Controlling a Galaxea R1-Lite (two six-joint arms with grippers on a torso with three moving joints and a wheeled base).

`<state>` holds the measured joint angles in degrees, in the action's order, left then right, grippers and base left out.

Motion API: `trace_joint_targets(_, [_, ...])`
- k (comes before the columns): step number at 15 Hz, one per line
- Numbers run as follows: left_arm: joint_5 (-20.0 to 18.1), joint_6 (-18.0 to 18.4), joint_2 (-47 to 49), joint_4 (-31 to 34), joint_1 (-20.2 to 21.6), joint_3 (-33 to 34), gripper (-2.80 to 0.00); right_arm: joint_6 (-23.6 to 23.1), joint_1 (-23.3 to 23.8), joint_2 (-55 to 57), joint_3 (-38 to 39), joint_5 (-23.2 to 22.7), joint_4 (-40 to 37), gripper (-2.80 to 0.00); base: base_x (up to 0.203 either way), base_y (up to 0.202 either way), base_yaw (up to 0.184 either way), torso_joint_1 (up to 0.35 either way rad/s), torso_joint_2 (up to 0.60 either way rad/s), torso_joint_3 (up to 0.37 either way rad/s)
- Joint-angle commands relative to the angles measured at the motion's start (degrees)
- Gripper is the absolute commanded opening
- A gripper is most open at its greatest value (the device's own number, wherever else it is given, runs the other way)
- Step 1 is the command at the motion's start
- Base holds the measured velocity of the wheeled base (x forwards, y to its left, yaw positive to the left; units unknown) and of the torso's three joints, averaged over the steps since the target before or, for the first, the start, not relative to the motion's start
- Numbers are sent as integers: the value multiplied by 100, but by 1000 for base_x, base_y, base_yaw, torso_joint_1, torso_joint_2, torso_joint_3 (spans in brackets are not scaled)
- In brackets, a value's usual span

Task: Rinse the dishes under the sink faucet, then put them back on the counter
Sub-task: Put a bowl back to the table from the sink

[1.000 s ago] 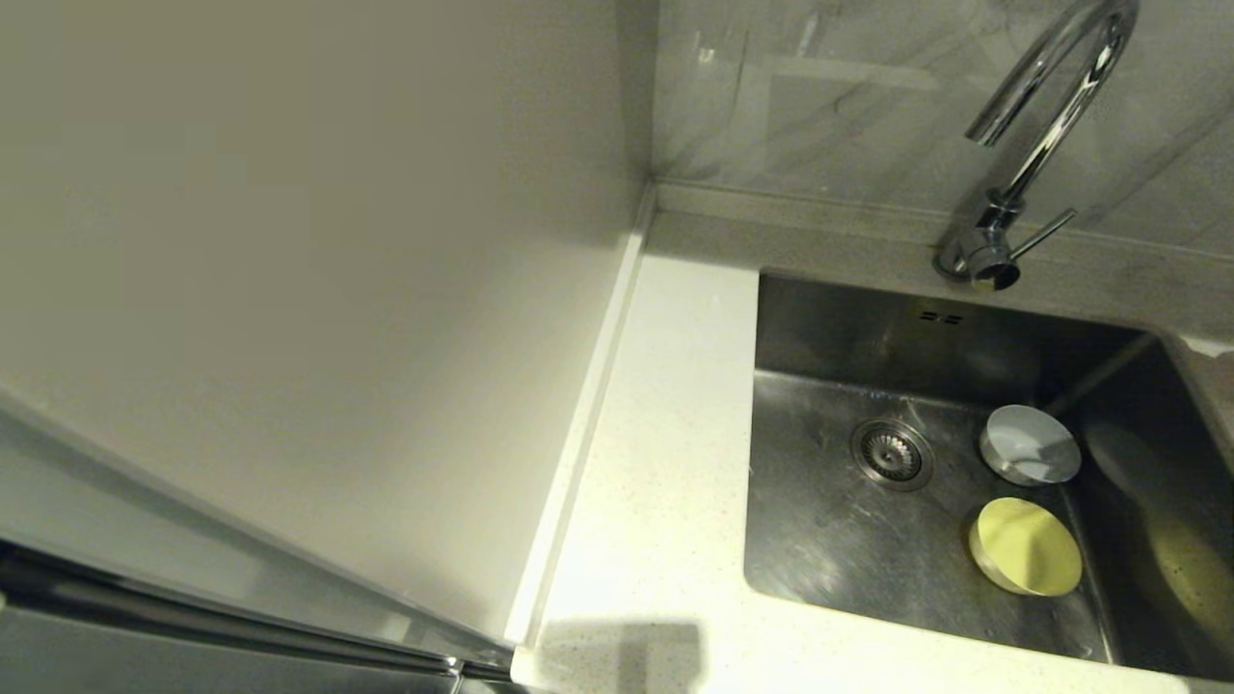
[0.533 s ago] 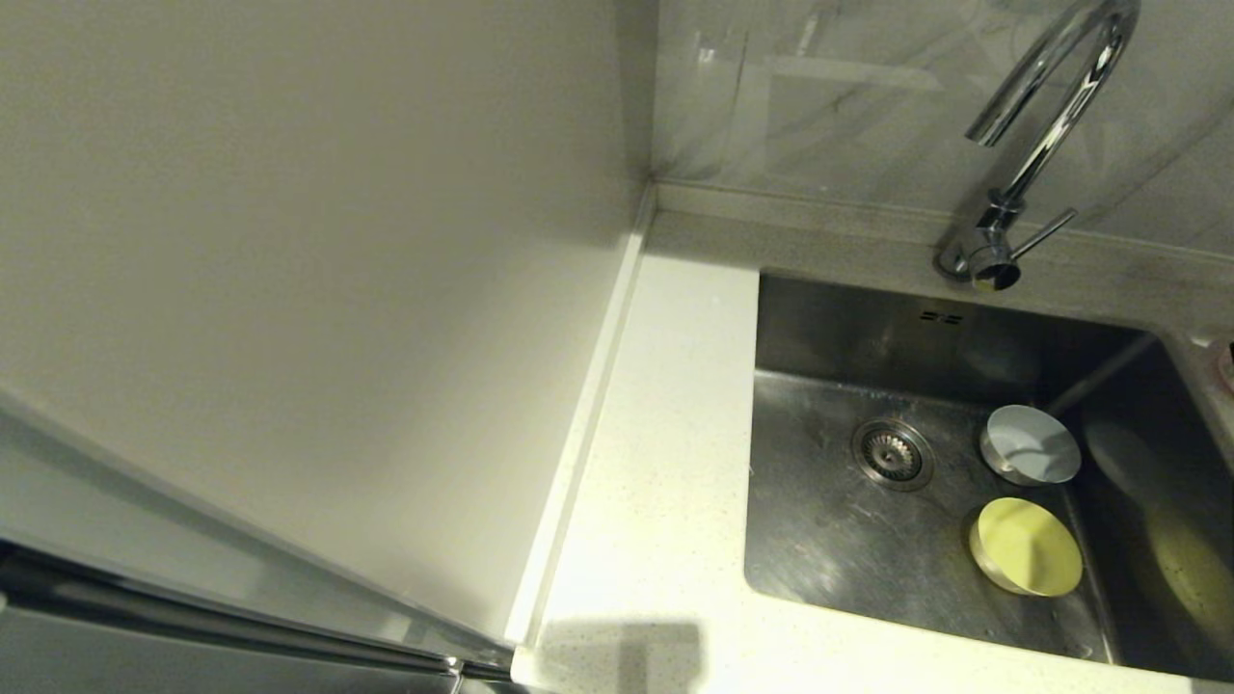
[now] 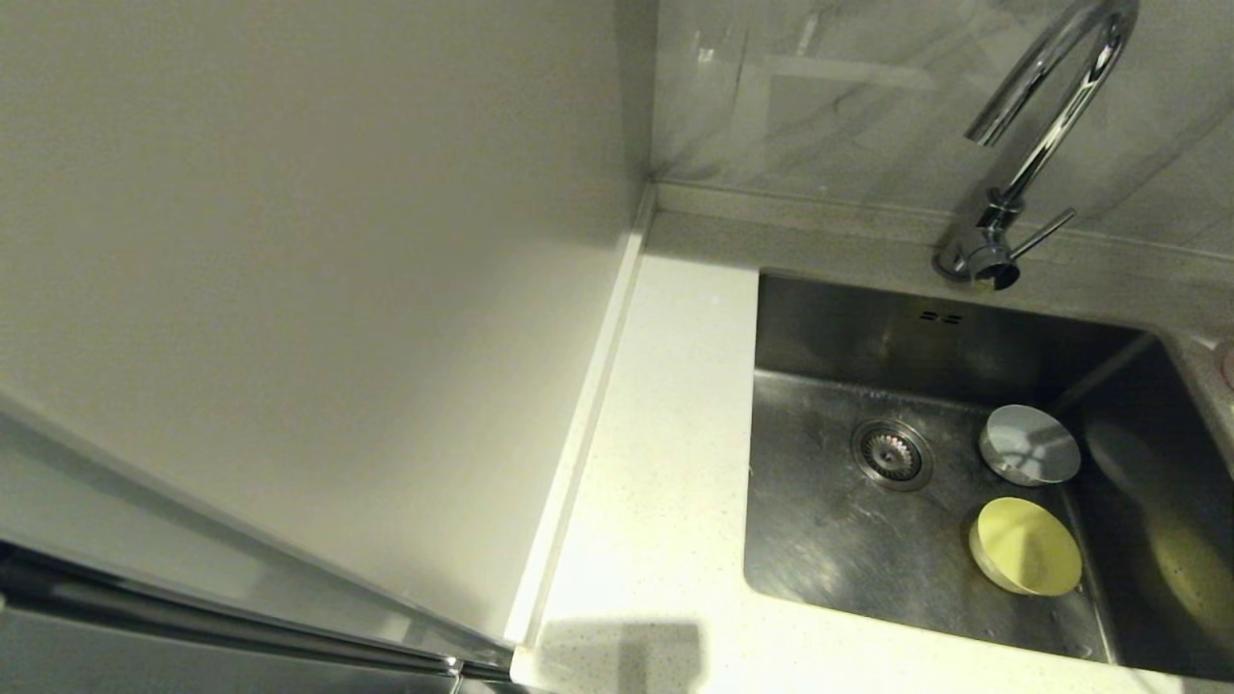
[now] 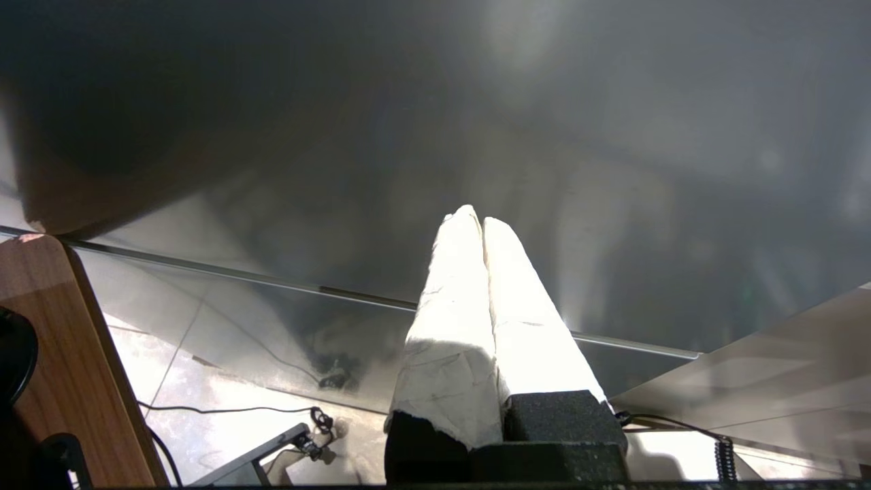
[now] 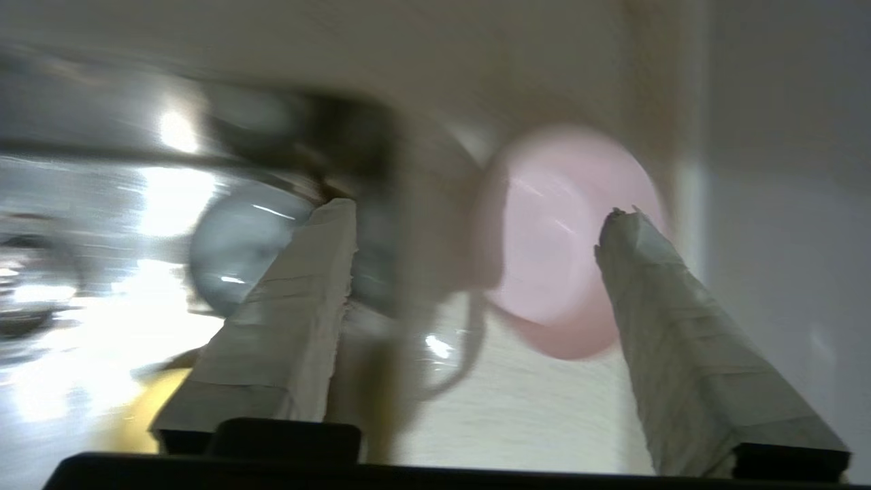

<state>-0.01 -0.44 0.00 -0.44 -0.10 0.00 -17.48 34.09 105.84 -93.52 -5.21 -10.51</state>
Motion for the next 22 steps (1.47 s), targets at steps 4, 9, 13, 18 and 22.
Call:
trace_joint_targets(4, [1,0,0,0,1,18,-280,219,-973,-1417,1768,-700,-35,0,0,0,0,0,0,0])
trace_joint_targets(9, [1,0,0,0,1,18,-280,-56,-1363,-1199,2812,-324,8,0,0,0,0,0,0,0])
trace_joint_targets(13, [1,0,0,0,1,18,-280,-156,-1551,-386,2914,84,232,0,0,0,0,0,0,0])
trace_joint_targets(18, [1,0,0,0,1,18,-280,-105,-1787,741,2965,577,1426,0,0,0,0,0,0,0])
trace_joint_targets(22, [1,0,0,0,1,18,-280,-100,-1938,1359,2704,767,2046,0,0,0,0,0,0,0])
